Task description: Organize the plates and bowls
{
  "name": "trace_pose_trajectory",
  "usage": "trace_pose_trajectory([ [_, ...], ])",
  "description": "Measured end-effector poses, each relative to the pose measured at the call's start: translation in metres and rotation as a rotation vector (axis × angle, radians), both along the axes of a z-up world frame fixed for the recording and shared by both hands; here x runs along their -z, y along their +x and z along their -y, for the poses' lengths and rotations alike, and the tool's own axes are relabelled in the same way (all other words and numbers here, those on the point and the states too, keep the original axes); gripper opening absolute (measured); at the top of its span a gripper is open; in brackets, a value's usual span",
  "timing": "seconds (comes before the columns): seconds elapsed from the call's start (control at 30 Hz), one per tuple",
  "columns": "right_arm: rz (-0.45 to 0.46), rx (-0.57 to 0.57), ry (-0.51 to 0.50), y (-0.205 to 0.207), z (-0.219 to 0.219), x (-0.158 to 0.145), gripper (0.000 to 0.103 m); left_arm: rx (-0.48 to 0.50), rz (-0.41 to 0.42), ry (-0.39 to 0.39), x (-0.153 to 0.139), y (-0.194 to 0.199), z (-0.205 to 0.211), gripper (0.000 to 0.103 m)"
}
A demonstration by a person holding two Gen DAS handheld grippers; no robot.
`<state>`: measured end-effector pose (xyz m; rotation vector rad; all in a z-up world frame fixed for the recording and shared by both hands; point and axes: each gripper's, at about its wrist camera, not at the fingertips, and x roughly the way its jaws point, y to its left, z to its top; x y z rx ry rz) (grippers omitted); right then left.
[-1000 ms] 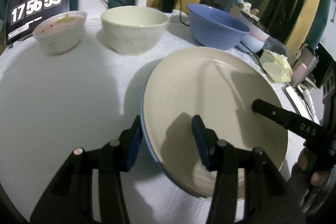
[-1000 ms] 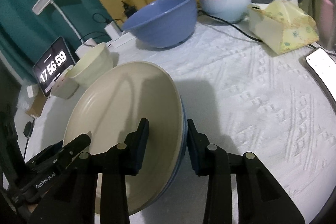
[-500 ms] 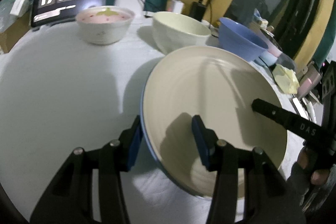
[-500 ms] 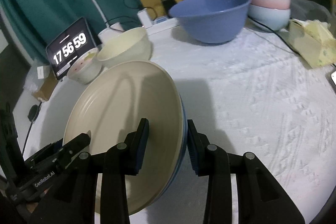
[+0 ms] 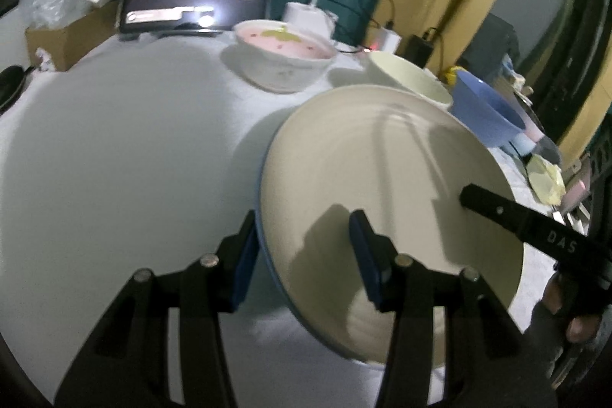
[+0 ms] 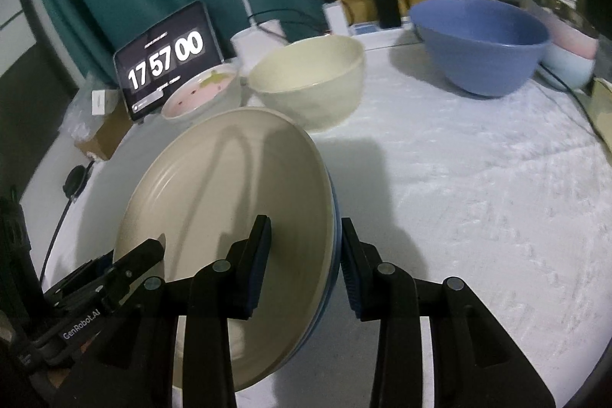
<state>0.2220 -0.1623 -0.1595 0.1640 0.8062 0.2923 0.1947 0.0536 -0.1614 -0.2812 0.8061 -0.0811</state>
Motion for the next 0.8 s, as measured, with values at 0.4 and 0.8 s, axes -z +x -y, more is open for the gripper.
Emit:
trace_pose_trajectory([
  [0.4, -0.018, -0.086, -0.014, 0.018, -0.052, 0.004, 0.038, -0.092, -0.009, 0.005, 0.003, -0.005, -0.045, 0.048],
  [0.8, -0.050, -0.121, -0.018, 0.029, -0.073, 0.015, 0.039, -0.121, -0.032, 0.013, 0.007, -0.005, -0.060, 0.048],
])
